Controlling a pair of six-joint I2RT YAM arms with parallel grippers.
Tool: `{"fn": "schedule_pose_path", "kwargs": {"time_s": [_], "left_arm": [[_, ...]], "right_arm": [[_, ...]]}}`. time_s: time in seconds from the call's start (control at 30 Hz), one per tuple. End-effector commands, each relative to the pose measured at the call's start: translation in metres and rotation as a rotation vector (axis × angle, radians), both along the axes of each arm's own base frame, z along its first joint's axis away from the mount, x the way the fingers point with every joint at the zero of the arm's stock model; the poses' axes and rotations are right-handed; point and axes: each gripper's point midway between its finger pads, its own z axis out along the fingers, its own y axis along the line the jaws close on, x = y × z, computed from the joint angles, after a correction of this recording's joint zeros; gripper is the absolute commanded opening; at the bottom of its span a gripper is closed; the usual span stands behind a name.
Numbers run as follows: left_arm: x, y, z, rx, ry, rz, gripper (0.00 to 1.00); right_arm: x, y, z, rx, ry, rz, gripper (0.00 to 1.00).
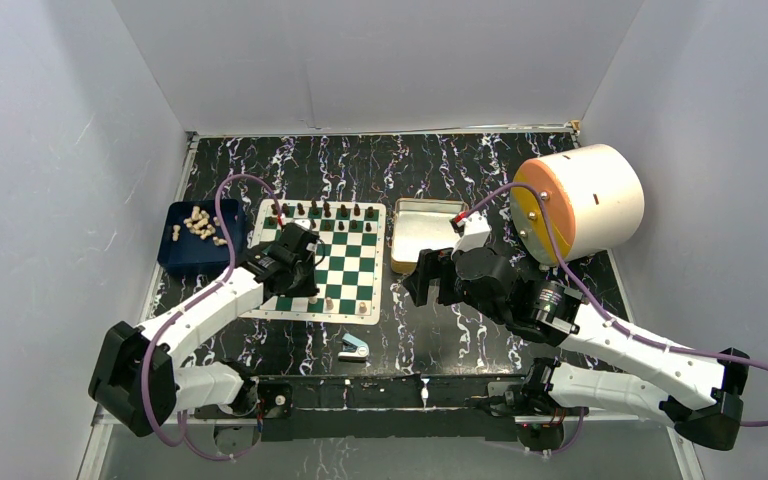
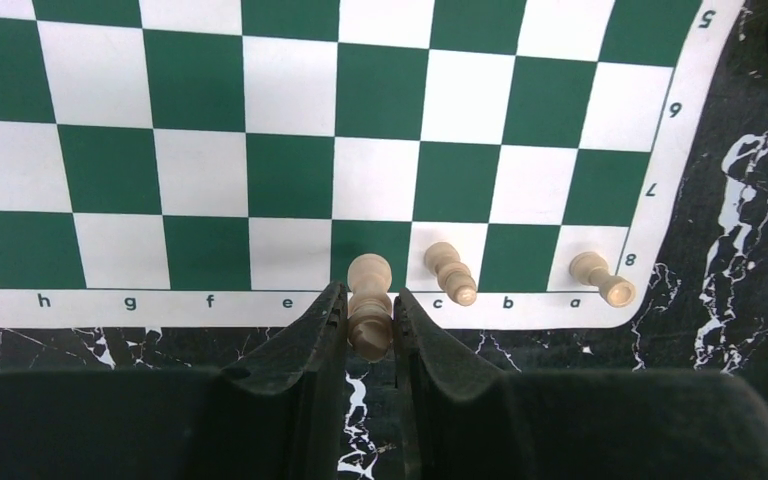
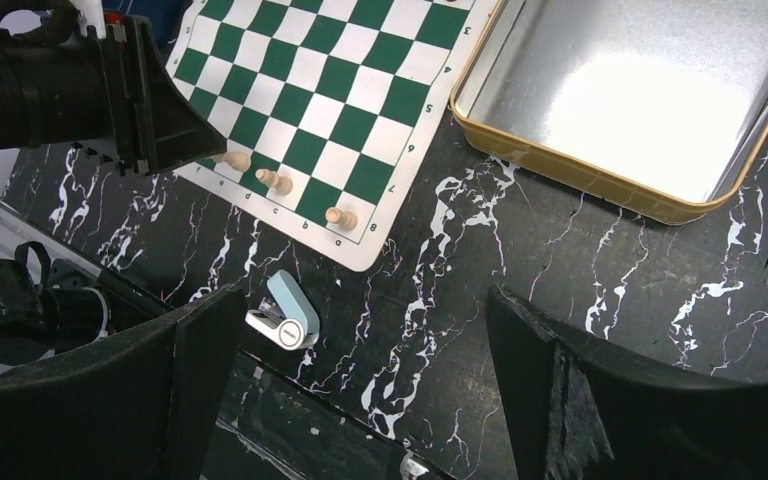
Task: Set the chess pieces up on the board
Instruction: Place the chess piece on the chessboard.
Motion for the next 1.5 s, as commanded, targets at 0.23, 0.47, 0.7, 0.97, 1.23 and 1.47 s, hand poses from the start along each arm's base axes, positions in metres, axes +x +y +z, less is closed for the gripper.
{"fn": "schedule_pose_path", "kwargs": {"time_s": [0.23,0.47,0.7,0.97,1.23,1.47], "left_arm": [[0.005,-0.002,-0.006,-0.006,-0.032,0.016,0.09],[0.002,-0.004,-0.011,0.004,-0.015,0.003,0.09],[-0.003,-0.004,-0.020,0.028,0.014,-0.002,0.10],[-0.005,-0.002,-0.023,0.050,0.018,-0.002,0.10],[-0.006,-0.001,-0.026,0.070,0.029,-0.004,0.11],[-0.005,-0.004,-0.025,0.068,0.027,-0.011,0.20]], "right_arm": [[0.005,0.005,0.024,0.065,-0.025,-0.019,0.99],[0.004,0.003,0.023,0.069,-0.024,-0.020,0.99],[0.003,0.001,0.022,0.069,-0.022,-0.024,0.99],[0.004,0.003,0.020,0.065,-0.021,-0.022,0.99],[0.004,0.002,0.020,0.067,-0.023,-0.024,0.99],[0.003,0.000,0.019,0.068,-0.022,-0.026,0.99]]}}
